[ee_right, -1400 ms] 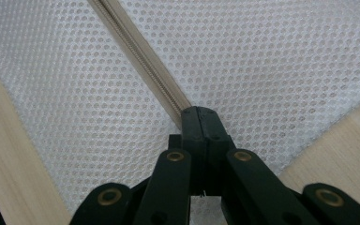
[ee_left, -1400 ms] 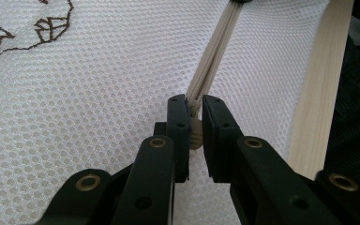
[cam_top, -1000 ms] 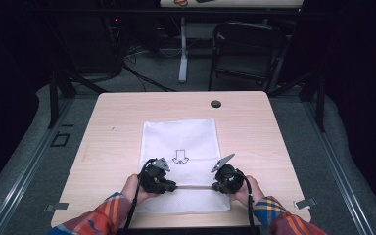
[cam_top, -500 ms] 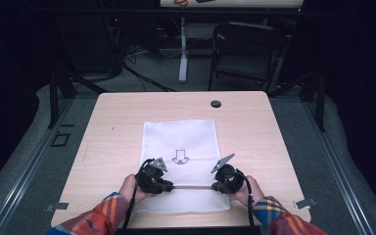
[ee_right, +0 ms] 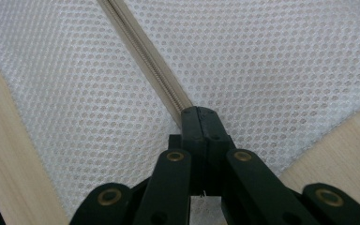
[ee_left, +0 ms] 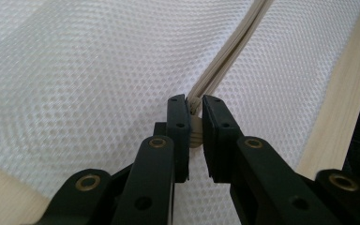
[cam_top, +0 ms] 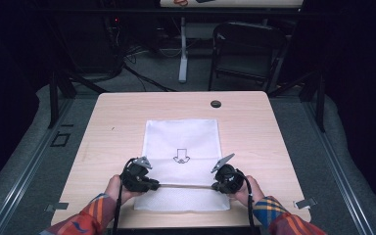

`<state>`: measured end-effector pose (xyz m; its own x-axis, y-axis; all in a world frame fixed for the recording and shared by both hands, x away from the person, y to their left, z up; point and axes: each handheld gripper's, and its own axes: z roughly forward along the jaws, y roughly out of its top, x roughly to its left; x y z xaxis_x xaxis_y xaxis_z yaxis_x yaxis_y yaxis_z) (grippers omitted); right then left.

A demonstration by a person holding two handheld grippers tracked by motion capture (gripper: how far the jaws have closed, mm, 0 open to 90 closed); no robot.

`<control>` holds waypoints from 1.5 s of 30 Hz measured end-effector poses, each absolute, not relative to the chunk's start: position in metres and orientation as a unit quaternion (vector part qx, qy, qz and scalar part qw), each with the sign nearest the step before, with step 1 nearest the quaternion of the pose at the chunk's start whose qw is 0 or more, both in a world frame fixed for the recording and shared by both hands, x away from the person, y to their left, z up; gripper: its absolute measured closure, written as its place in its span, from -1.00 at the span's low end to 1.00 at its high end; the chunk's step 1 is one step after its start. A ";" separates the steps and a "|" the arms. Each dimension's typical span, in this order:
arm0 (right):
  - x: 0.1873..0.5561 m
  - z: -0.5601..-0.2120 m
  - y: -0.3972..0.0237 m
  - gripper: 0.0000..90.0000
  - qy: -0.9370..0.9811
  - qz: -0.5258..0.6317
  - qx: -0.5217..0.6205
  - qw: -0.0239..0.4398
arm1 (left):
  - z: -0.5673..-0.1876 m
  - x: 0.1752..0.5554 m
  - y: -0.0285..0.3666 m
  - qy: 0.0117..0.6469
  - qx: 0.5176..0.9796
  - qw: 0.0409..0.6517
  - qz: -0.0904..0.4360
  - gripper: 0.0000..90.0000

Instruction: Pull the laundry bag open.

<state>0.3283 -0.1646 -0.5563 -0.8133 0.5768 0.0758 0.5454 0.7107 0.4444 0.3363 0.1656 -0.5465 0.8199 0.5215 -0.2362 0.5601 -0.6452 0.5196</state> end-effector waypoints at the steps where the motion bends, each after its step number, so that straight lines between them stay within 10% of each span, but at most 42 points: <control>1: 0.328 -0.557 -0.164 1.00 0.922 0.233 0.307 0.034 | -0.546 0.336 0.168 0.301 0.906 0.297 -0.031 0.82; 45: 0.328 -0.557 -0.165 1.00 0.922 0.235 0.306 0.032 | -0.536 0.328 0.229 0.359 0.886 0.293 -0.007 0.82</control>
<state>0.3282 -0.1655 -0.5570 -0.8109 0.5790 0.0847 0.5489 0.7026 0.4528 0.3277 0.2293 -0.5358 0.7426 0.6320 -0.2217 0.6396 -0.5711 0.5145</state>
